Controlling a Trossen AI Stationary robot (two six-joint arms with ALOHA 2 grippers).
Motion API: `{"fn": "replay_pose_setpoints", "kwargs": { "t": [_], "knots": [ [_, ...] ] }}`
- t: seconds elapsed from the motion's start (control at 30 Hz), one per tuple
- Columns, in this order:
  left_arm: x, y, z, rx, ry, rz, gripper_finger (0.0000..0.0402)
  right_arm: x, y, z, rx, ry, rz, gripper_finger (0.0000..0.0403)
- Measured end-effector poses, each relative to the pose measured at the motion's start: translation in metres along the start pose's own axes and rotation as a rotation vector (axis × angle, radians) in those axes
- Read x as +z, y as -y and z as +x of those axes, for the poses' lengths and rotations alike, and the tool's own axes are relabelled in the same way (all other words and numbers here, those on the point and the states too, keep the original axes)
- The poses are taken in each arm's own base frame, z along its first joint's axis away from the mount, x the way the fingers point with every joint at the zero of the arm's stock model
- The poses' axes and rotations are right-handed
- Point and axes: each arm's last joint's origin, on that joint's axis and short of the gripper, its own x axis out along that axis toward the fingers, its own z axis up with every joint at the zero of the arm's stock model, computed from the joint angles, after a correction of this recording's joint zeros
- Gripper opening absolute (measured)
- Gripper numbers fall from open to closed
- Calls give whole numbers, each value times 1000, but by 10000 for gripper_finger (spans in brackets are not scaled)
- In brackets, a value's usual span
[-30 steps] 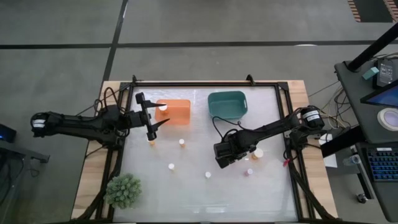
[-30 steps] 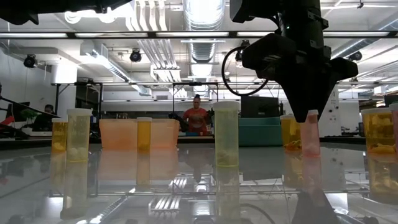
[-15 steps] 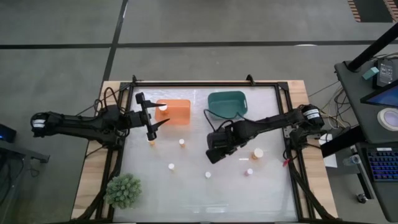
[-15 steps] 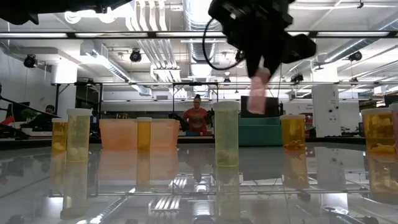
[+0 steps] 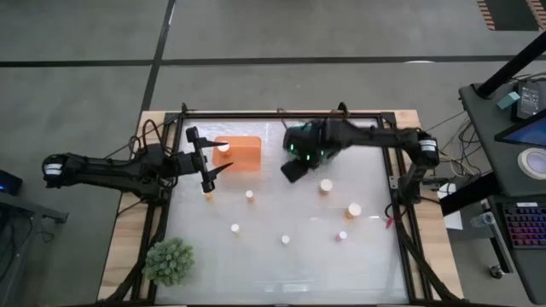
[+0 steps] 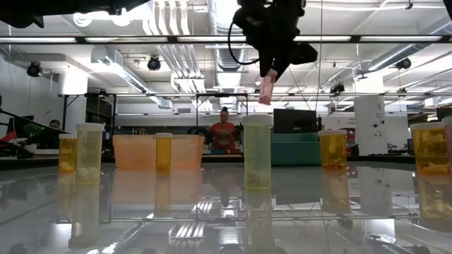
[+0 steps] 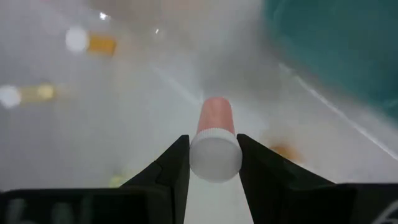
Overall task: Pick and place medicine bottles into bin by pill shape (circle, oval)
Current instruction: Put the top pink pill bottle into the green bin
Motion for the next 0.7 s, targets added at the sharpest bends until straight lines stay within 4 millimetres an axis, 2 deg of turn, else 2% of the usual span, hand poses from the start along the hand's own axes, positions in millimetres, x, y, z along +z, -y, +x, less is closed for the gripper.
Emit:
{"fn": "replay_pose_setpoints", "kwargs": {
  "t": [0.13,0.37,0.53,0.7],
  "knots": [
    [0,0,0,0,0,0,251,26,30,1,-21,25,0,111],
    [0,0,0,0,-1,21,251,63,76,32,-94,-37,-4,112],
    [0,0,0,0,-1,27,251,86,97,60,-125,-84,-42,112],
    [-1,0,0,-1,-2,43,251,105,108,77,-135,-102,-65,112]
  ]
}}
